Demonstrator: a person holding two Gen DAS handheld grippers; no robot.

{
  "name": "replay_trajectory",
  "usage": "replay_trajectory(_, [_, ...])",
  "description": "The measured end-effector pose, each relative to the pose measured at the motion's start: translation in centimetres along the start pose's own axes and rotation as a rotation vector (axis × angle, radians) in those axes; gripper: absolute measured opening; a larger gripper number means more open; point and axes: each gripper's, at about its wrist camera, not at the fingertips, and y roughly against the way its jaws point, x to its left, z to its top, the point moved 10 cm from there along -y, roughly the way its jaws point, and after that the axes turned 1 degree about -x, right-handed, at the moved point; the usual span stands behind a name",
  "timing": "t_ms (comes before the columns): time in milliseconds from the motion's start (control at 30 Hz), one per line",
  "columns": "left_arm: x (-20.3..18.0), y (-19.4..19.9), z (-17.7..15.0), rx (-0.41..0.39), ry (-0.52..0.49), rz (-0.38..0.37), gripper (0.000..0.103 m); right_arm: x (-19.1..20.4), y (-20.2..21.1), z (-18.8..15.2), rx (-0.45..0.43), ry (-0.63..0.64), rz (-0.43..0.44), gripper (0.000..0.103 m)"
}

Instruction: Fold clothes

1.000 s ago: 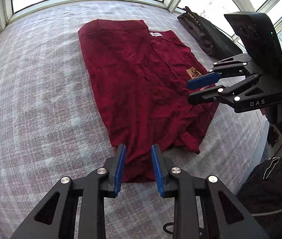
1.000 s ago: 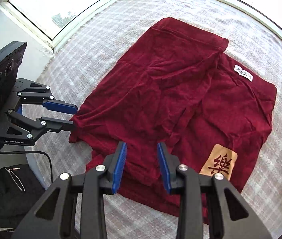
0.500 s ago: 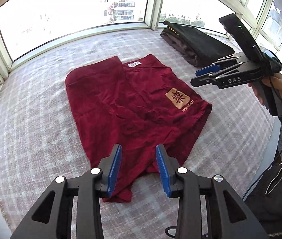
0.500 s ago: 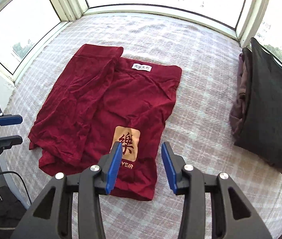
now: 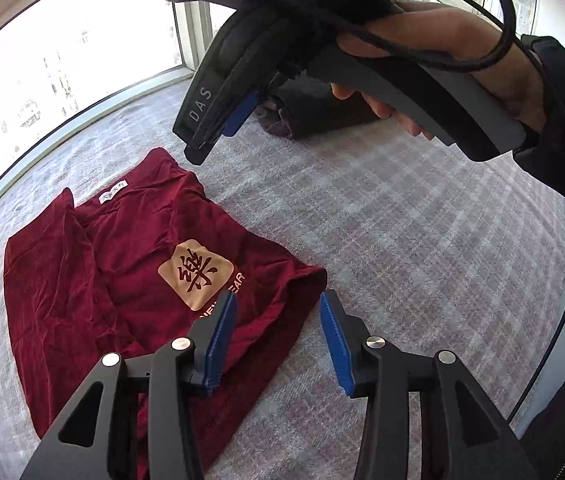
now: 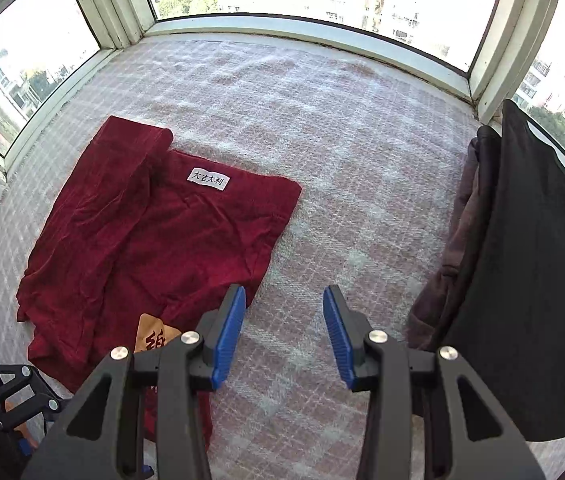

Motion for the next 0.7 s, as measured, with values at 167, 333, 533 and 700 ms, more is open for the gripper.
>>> replay_trajectory(167, [-1.2,-1.9,0.5,0.023,-0.081,0.088,0.042,-0.4,-1.6,0.9,0.019,0.041,0.04,0.04])
replay_trajectory(333, [-1.1,-3.4,0.9,0.053,-0.081,0.121,0.042,-0.5,-2.6,1.7,0.017,0.06,0.103,0.04])
replay_trajectory(533, [-0.6,-3.6,1.5,0.048,-0.017,0.107,0.022,0.0,-3.3,3.3,0.012,0.086,0.138,0.04])
replay_trajectory(700, [0.7,-2.7,1.4,0.01,0.063,0.075,0.01,0.7,-4.2,3.9,0.032,0.075,0.185,0.04])
